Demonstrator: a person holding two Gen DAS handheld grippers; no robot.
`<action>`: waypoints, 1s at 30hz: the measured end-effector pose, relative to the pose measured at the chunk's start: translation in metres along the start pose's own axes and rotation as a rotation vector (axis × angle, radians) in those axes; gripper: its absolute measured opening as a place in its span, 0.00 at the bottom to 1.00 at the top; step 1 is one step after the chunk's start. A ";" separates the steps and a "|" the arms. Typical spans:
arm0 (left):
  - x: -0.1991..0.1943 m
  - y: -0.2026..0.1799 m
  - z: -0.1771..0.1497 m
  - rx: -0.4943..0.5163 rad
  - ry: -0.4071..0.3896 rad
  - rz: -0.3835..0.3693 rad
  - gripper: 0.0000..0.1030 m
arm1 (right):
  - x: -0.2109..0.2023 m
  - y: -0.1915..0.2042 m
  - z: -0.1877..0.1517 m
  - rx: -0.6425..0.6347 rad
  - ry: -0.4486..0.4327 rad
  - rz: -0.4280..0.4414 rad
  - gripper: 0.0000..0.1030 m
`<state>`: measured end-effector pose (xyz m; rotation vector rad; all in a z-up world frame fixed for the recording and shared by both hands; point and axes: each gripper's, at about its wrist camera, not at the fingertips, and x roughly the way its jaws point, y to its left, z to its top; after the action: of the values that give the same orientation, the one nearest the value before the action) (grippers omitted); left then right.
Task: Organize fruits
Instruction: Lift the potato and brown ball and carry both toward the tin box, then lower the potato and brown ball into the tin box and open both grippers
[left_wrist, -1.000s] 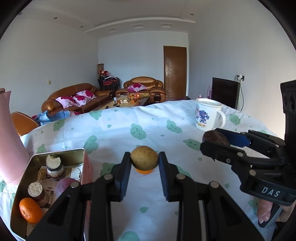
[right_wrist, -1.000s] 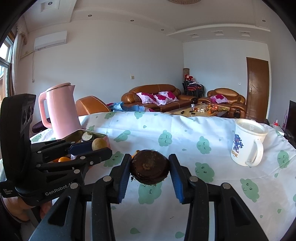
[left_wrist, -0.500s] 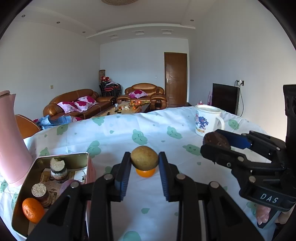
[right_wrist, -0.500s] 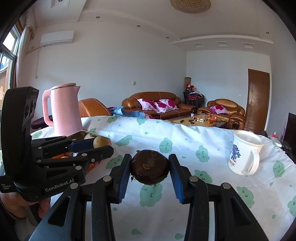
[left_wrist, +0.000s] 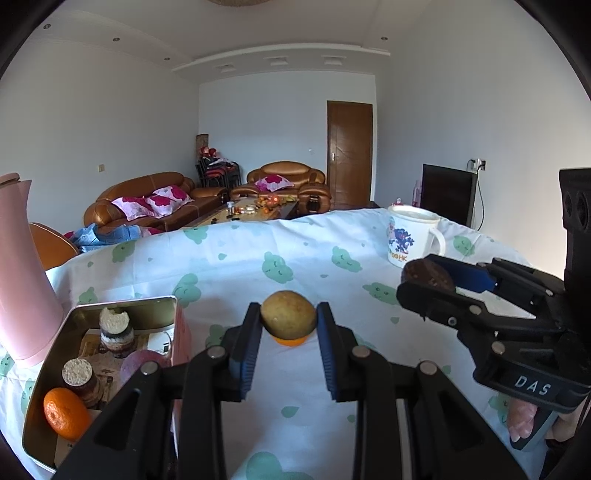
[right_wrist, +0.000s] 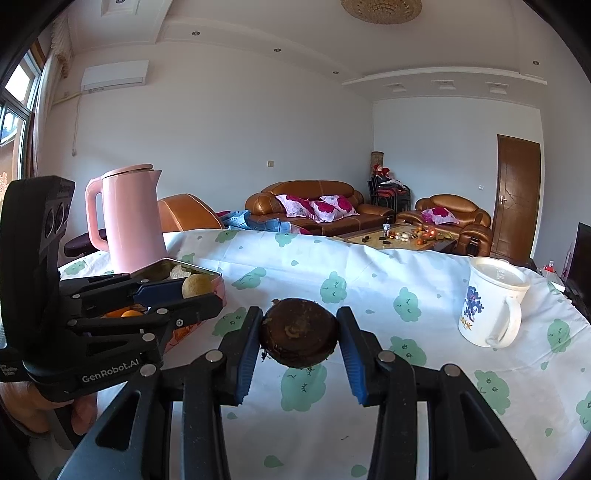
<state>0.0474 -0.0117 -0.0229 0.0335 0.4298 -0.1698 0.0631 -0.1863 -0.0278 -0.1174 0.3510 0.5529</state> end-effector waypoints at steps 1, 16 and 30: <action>0.000 0.001 0.000 -0.001 0.005 0.003 0.30 | 0.000 0.000 0.000 -0.003 0.000 0.000 0.42; -0.008 0.025 -0.004 -0.058 0.055 0.068 0.30 | 0.010 0.030 0.007 -0.042 0.042 0.066 0.42; -0.036 0.056 0.002 -0.060 0.038 0.168 0.30 | 0.024 0.069 0.032 -0.089 0.045 0.145 0.42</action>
<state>0.0255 0.0492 -0.0065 0.0139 0.4680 0.0092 0.0545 -0.1094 -0.0075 -0.1911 0.3806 0.7105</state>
